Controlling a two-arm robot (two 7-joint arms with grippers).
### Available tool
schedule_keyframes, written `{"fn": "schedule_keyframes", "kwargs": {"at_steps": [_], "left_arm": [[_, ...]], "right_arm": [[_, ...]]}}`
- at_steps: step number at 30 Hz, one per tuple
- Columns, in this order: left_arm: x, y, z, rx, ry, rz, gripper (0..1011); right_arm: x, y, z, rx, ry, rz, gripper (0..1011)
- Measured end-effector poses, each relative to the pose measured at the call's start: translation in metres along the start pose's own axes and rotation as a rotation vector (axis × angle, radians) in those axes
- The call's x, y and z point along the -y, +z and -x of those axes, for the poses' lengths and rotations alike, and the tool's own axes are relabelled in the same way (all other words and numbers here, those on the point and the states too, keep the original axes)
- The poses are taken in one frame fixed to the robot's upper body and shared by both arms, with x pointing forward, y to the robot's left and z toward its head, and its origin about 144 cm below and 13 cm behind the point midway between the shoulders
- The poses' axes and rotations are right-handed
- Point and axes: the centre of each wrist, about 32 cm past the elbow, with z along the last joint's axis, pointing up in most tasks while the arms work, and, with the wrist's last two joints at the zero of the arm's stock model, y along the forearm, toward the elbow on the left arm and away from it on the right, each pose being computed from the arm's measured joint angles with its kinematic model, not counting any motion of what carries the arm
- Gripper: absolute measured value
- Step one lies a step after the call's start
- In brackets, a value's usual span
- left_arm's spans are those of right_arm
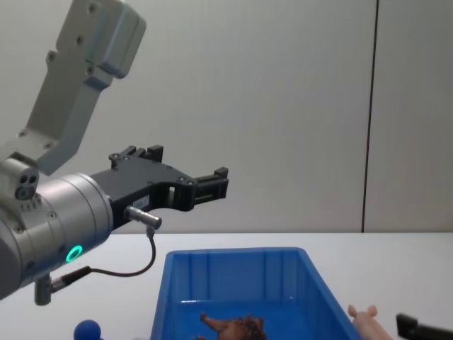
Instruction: Pick up the two dolls from the table and place them into the box.
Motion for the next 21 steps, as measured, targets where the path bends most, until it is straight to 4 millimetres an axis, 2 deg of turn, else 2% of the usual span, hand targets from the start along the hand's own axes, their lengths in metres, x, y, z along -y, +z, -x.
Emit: {"fn": "schedule_keyframes", "kwargs": {"at_steps": [21], "left_arm": [[0.0, 0.0, 0.0, 0.0, 0.0, 0.0, 1000]], "right_arm": [[-0.014, -0.027, 0.002, -0.022, 0.049, 0.031, 1001]]}}
